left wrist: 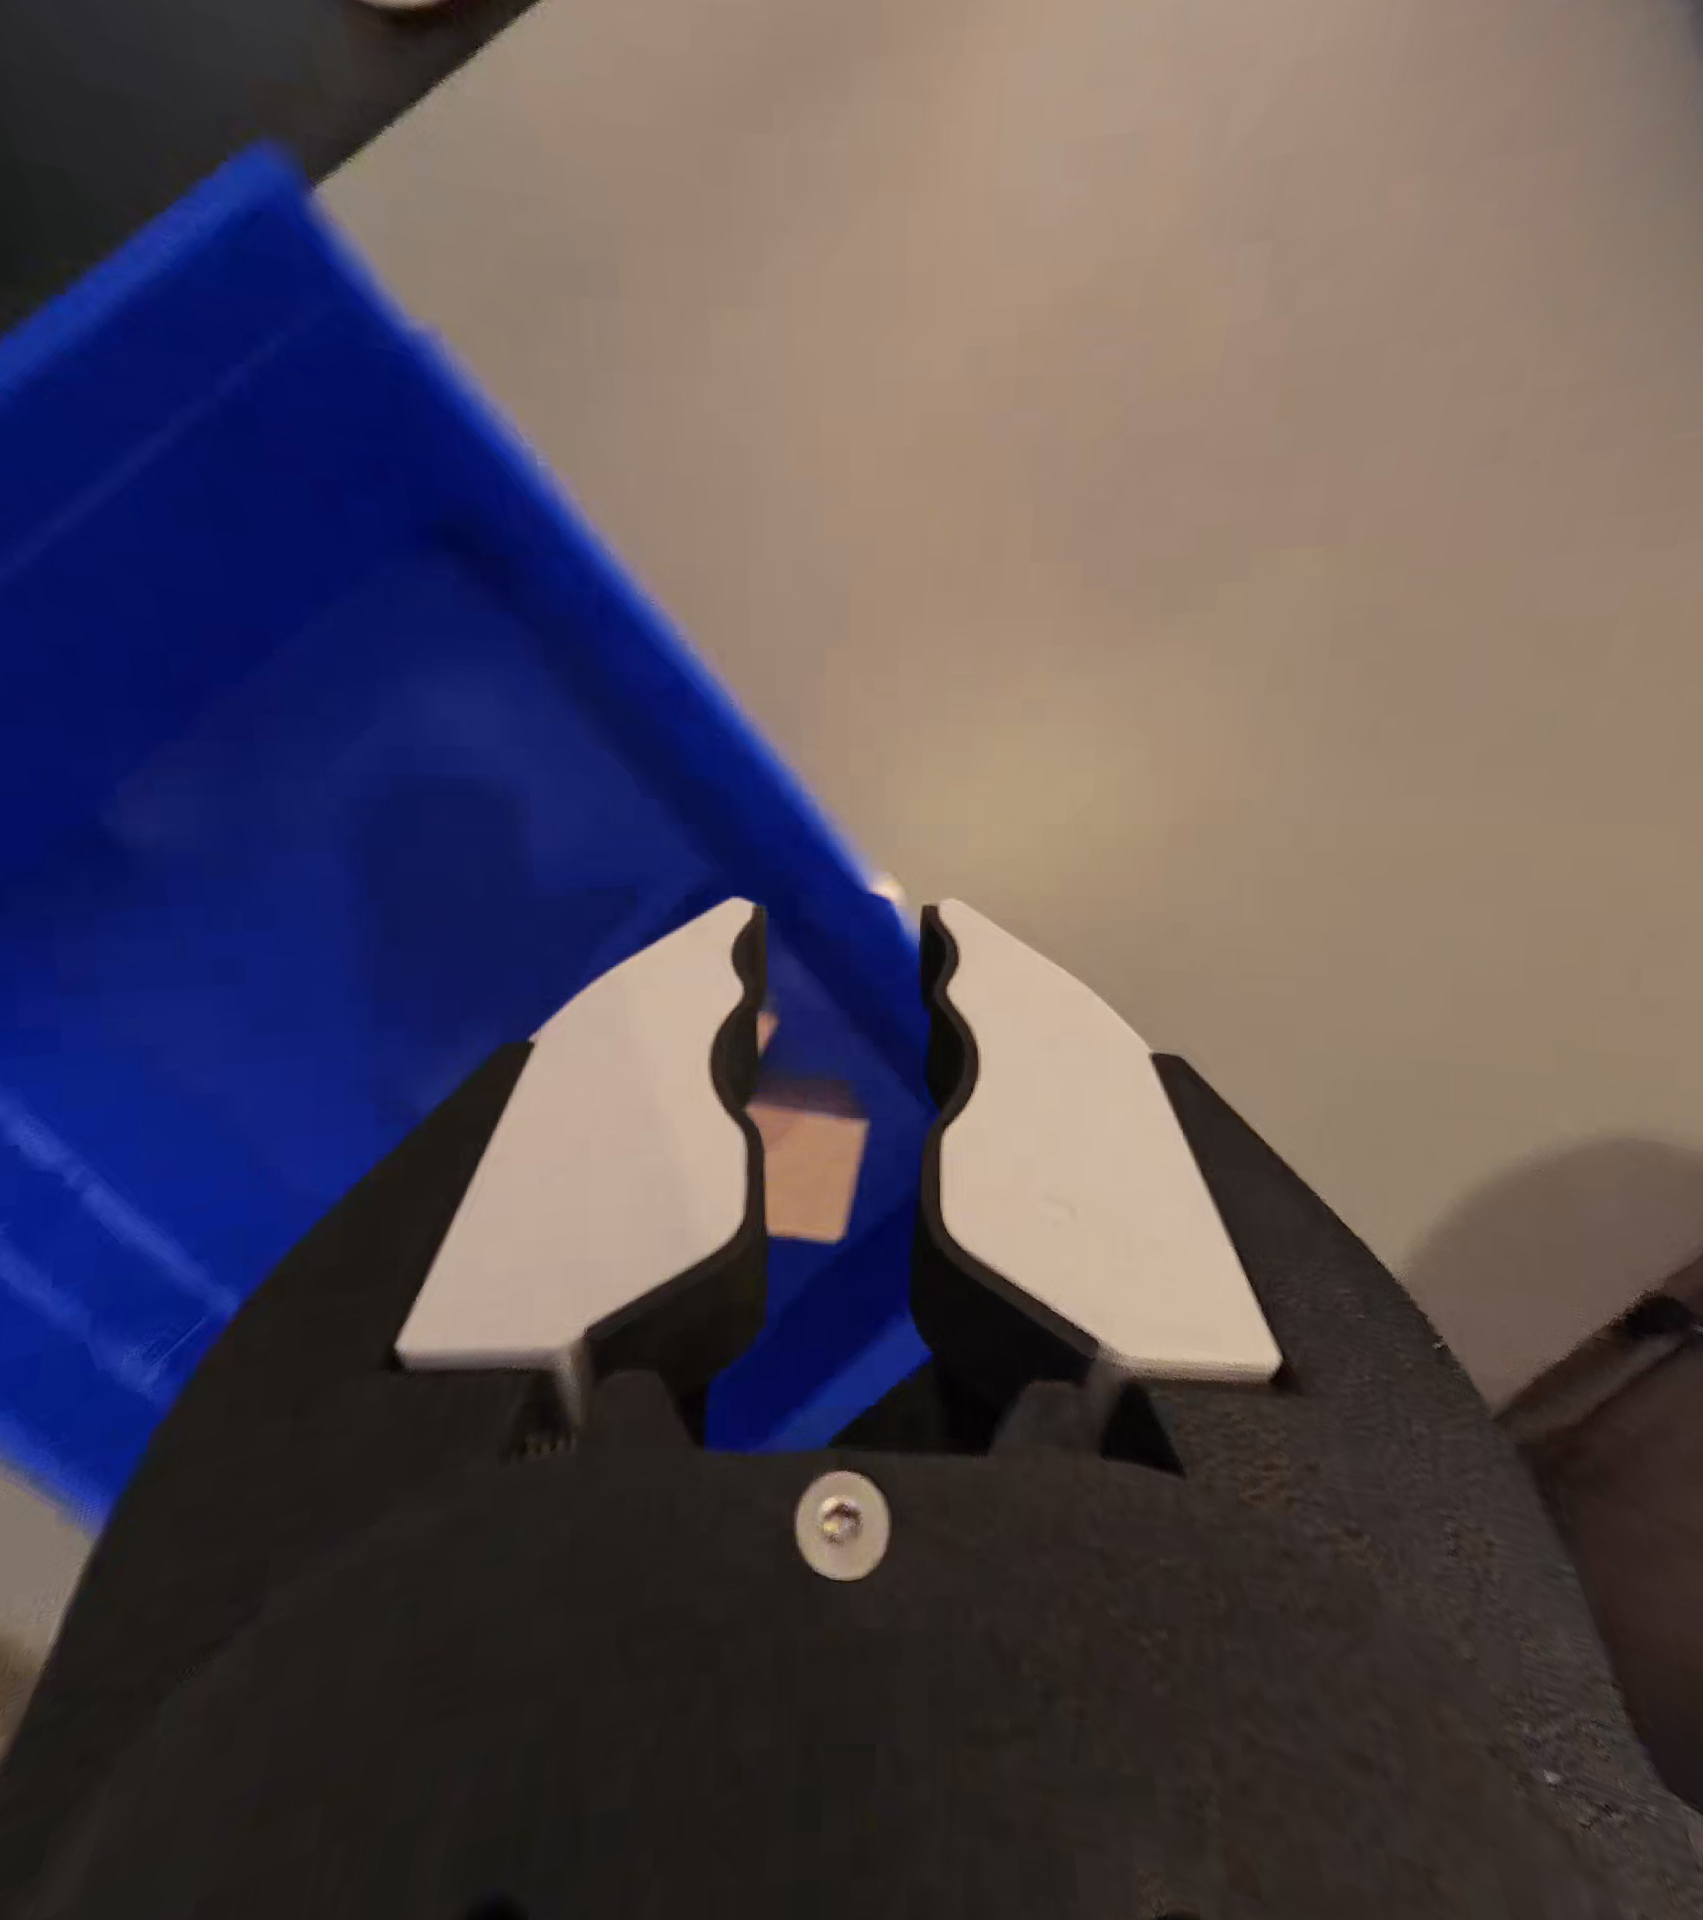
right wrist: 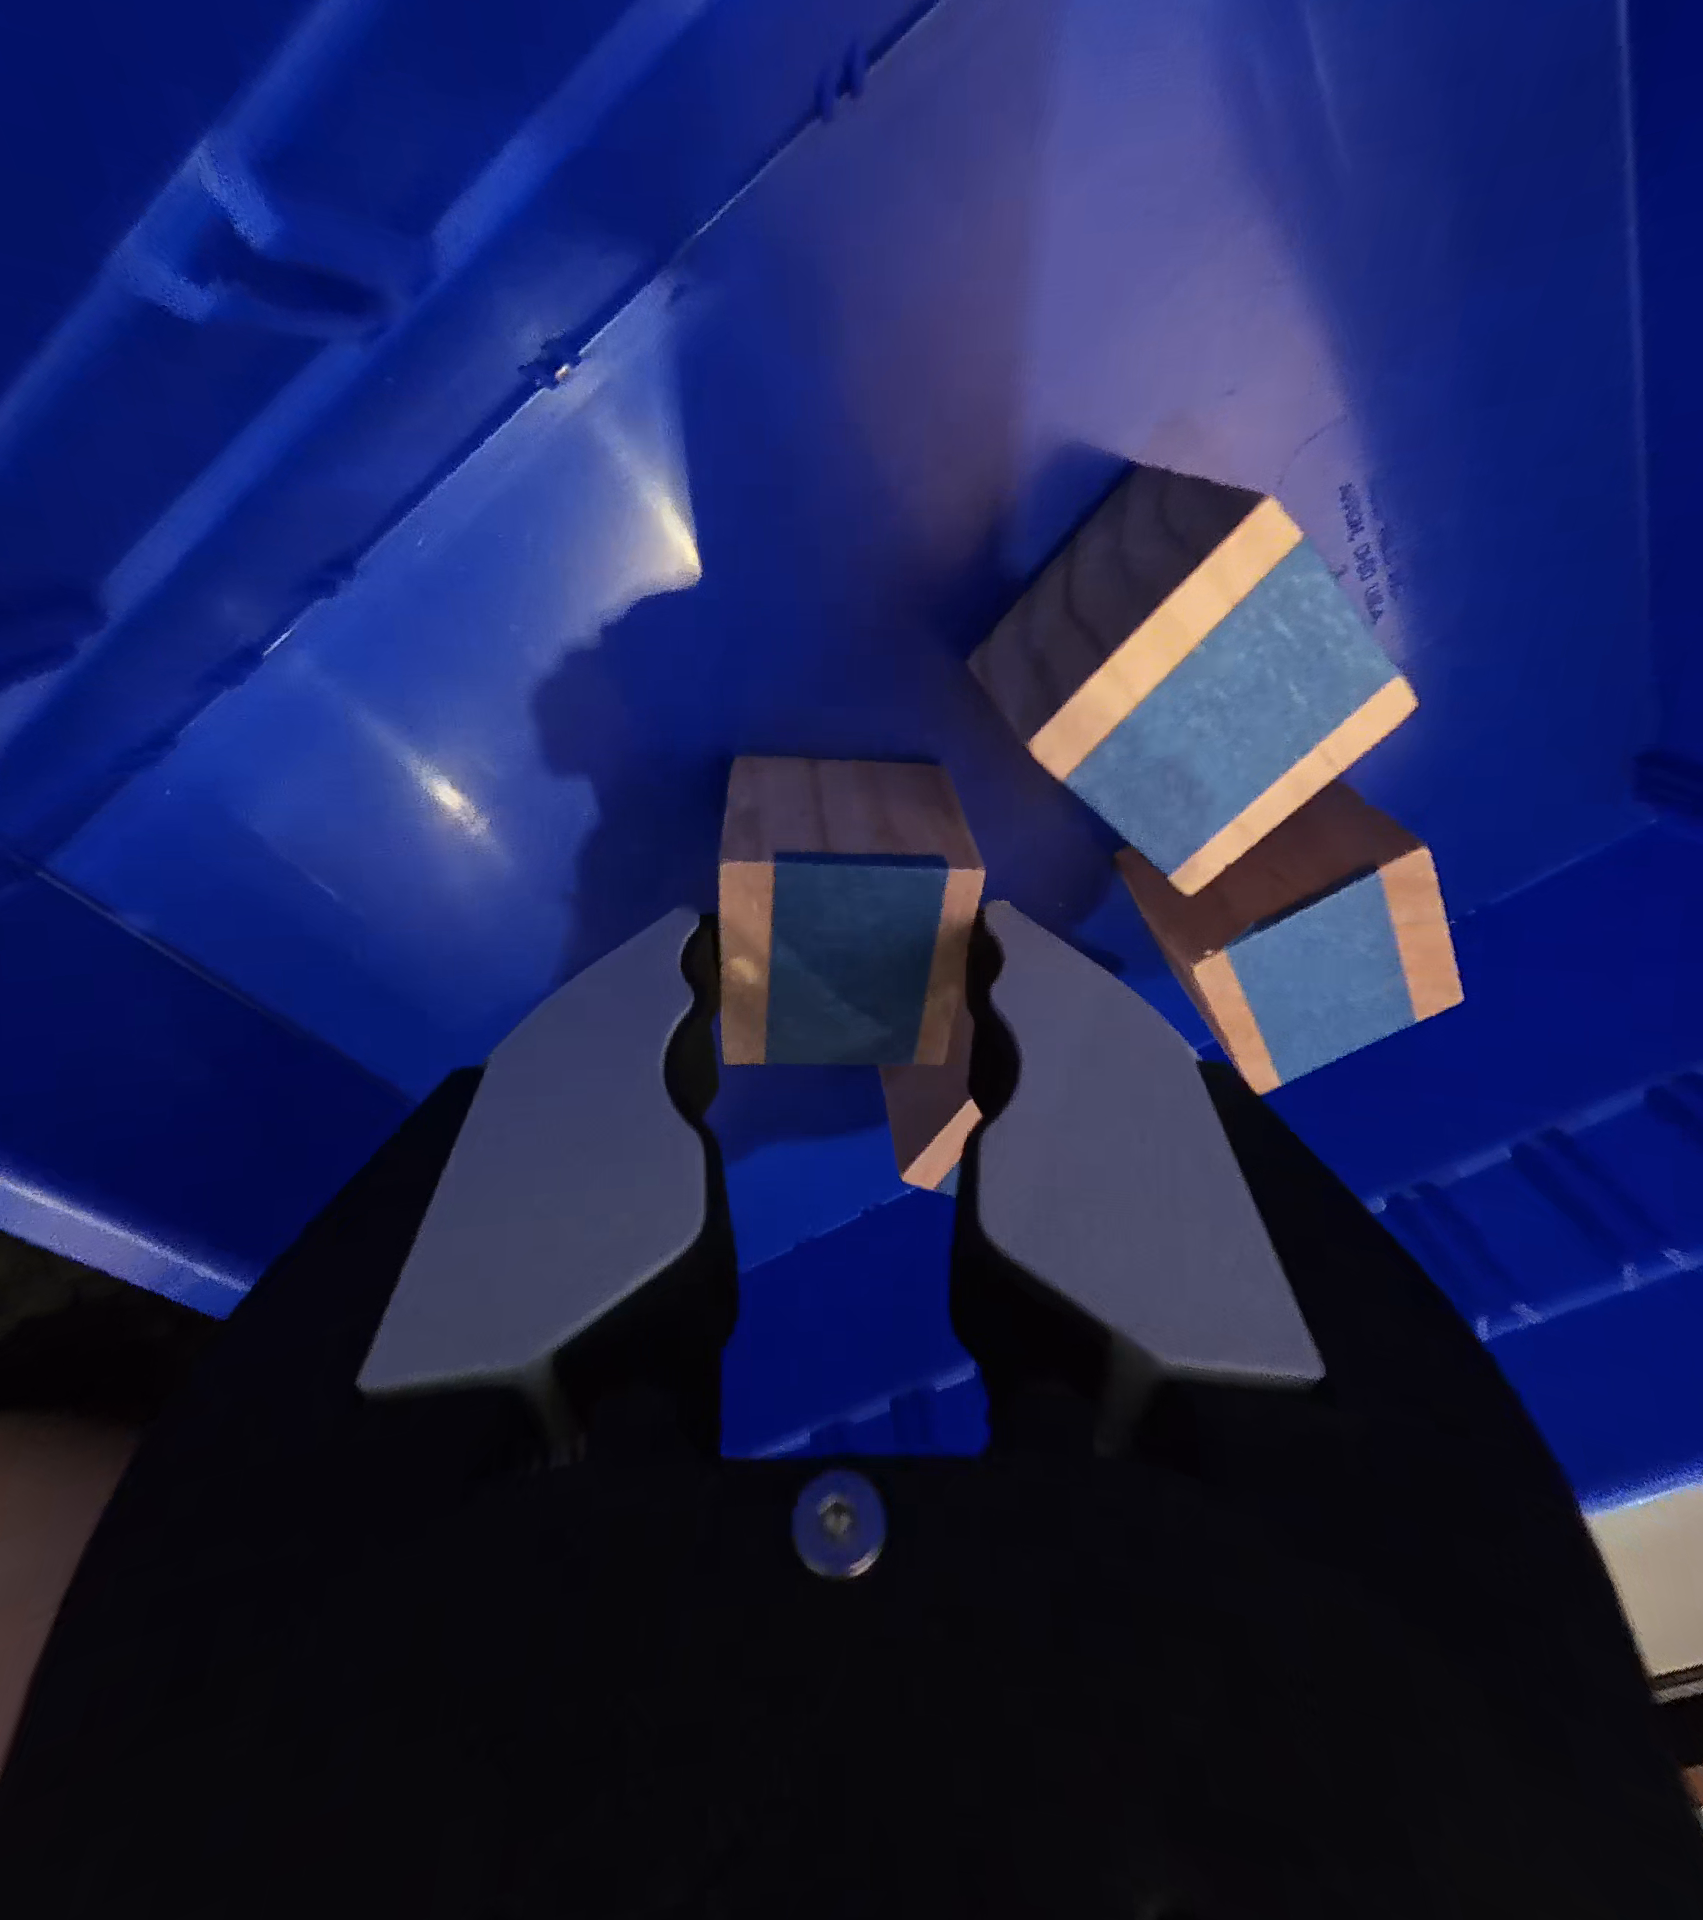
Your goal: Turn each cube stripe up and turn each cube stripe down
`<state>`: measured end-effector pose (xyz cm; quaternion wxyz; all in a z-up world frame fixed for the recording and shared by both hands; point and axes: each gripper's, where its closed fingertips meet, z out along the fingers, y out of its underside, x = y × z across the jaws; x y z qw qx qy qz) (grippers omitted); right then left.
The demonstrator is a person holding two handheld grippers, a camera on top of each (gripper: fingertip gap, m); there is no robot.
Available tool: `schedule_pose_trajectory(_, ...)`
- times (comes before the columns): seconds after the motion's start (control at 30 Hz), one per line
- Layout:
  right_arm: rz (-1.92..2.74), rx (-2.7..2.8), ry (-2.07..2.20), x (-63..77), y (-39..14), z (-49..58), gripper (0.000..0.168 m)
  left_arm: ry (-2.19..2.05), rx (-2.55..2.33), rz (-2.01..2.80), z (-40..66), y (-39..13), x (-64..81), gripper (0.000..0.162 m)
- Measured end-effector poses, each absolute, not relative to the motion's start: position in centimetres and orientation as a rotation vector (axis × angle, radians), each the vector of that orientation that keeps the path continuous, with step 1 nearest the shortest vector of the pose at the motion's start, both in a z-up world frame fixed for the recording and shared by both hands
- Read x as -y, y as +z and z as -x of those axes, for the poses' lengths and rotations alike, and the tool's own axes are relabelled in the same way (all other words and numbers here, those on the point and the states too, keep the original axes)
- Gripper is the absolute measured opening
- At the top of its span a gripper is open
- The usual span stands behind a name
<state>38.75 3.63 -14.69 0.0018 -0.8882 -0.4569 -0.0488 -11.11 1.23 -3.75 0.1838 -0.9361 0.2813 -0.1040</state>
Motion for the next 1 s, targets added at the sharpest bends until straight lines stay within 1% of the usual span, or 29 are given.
schedule_pose_trajectory(0.07,2.791,1.431,-0.137,-3.6,-14.8,-38.6,0.047,-0.135,-0.771,2.699,14.1,-4.8,-1.2,0.031)
schedule_pose_trajectory(0.17,2.797,1.435,-0.142,-3.6,-14.9,-38.6,0.047,-0.072,-0.808,2.808,16.1,-6.7,0.2,0.033)
schedule_pose_trajectory(0.2,2.795,1.437,-0.143,-3.6,-14.9,-38.6,0.047,-0.042,-0.864,2.824,16.4,-7.2,0.5,0.042)
schedule_pose_trajectory(0.23,2.794,1.437,-0.138,-3.6,-14.9,-38.6,0.047,0.002,-0.938,2.815,16.8,-7.8,0.6,0.046)
schedule_pose_trajectory(0.27,2.796,1.434,-0.134,-3.6,-14.9,-38.5,0.047,0.048,-1.018,2.801,17.0,-8.3,0.6,0.046)
schedule_pose_trajectory(0.33,2.798,1.427,-0.127,-3.5,-14.9,-38.5,0.047,0.136,-1.138,2.763,17.3,-9.3,0.2,0.052)
schedule_pose_trajectory(0.4,2.800,1.419,-0.121,-3.5,-14.9,-38.5,0.047,0.094,-1.208,2.752,16.5,-10.1,0.2,0.052)
schedule_pose_trajectory(0.47,2.807,1.412,-0.111,-3.4,-14.9,-38.6,0.047,0.031,-1.248,2.760,15.6,-10.8,0.3,0.057)
schedule_pose_trajectory(0.53,2.806,1.412,-0.110,-3.4,-14.8,-38.7,0.047,0.014,-1.308,2.783,15.3,-11.7,0.8,0.057)
schedule_pose_trajectory(0.57,2.805,1.410,-0.109,-3.4,-14.8,-38.7,0.047,0.064,-1.339,2.790,15.7,-12.1,0.8,0.063)
schedule_pose_trajectory(0.77,2.787,1.419,-0.111,-3.5,-14.5,-38.4,0.046,0.135,-1.327,2.833,17.1,-13.1,0.3,0.062)
schedule_pose_trajectory(0.87,2.793,1.406,-0.112,-3.3,-14.2,-38.7,0.046,0.150,-1.352,2.867,17.8,-14.0,0.6,0.057)
schedule_pose_trajectory(1.0,2.750,1.321,-0.146,-3.0,-11.6,-39.5,0.047,0.216,-1.357,2.884,18.4,-14.4,0.3,0.050)
